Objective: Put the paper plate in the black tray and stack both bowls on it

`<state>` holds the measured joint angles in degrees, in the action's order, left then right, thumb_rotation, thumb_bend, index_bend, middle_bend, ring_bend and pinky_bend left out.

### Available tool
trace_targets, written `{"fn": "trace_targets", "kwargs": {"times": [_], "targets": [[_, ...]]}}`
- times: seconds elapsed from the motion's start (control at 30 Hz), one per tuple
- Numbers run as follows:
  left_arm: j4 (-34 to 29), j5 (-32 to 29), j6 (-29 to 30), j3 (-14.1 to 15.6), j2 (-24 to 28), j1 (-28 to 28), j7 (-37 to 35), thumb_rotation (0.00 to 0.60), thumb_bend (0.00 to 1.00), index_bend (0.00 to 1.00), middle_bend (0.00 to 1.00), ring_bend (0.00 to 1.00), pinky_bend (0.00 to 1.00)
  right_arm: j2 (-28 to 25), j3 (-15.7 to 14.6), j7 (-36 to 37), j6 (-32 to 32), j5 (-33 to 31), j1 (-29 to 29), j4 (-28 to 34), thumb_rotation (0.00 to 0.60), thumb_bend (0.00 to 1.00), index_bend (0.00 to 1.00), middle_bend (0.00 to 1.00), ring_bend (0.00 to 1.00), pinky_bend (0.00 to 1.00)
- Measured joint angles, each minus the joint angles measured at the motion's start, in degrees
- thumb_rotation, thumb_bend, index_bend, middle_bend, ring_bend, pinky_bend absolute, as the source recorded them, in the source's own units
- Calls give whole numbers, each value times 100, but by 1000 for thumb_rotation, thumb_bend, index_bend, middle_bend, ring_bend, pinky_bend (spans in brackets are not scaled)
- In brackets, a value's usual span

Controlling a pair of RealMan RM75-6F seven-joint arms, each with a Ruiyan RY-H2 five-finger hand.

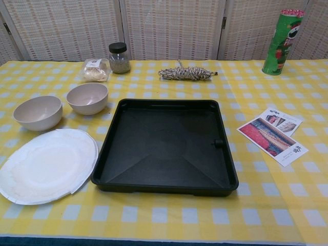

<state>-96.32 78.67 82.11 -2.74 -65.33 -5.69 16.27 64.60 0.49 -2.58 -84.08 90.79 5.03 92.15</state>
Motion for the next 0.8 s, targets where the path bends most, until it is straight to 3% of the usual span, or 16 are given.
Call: {"fn": "trace_targets", "kwargs": {"times": [0.23, 0.53, 0.67, 0.8], "targets": [[33, 39, -130, 16, -90, -103, 158, 600, 250, 0, 32, 1, 119, -116, -65, 139, 23, 29, -26, -2, 600, 239, 0, 0, 0, 0], [-8, 508, -374, 305, -142, -193, -56, 600, 249, 0, 85, 42, 147, -159, -158, 485, -381, 480, -134, -89, 600, 239, 0, 0, 0, 0], [115, 872, -374, 466, -322, -212, -12, 600, 248, 0, 234, 176, 332, -205, -230, 635, -522, 652, -175, -169, 600, 238, 0, 0, 0, 0], [277, 1253, -457, 739, -479, -238, -144, 600, 248, 0, 465, 407, 573, -268, -298, 659, -375, 718, -130, -143, 600, 238, 0, 0, 0, 0]]}}
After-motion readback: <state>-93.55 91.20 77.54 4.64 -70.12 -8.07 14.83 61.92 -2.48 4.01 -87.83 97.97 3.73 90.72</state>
